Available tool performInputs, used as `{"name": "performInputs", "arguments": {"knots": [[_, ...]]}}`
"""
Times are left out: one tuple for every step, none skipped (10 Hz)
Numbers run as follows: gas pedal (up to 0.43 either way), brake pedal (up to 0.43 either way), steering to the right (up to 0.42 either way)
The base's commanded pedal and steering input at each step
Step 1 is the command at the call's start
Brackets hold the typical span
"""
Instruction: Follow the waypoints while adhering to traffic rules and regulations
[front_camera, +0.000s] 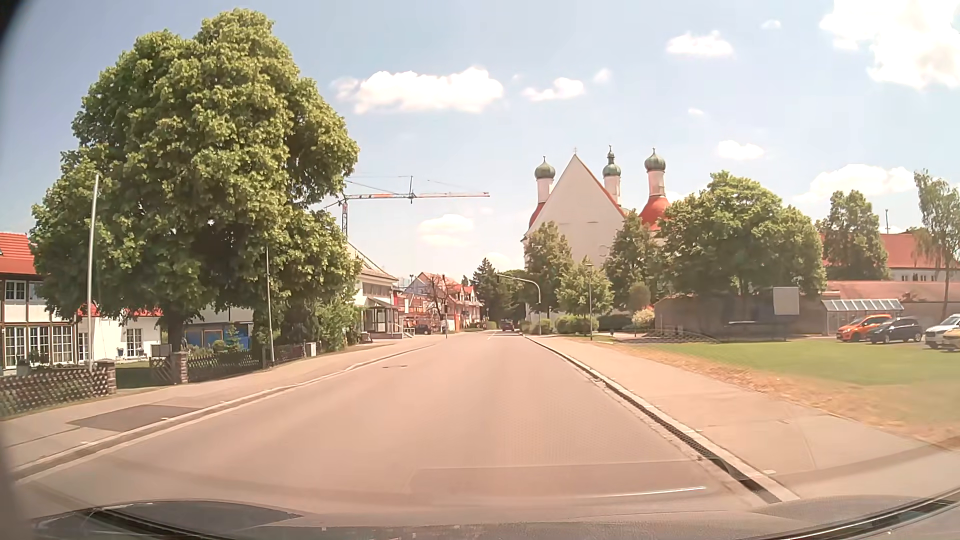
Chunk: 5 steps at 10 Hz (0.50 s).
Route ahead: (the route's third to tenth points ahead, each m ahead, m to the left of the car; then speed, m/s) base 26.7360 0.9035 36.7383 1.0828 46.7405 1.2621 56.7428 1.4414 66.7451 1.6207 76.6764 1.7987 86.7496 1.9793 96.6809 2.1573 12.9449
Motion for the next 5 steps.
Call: {"name": "performInputs", "arguments": {"knots": [[0.13, 0.006, 0.0], [0.13, 0.012, 0.0], [0.13, 0.012, -0.002], [0.13, 0.006, -0.007], [0.13, 0.012, -0.01]]}}
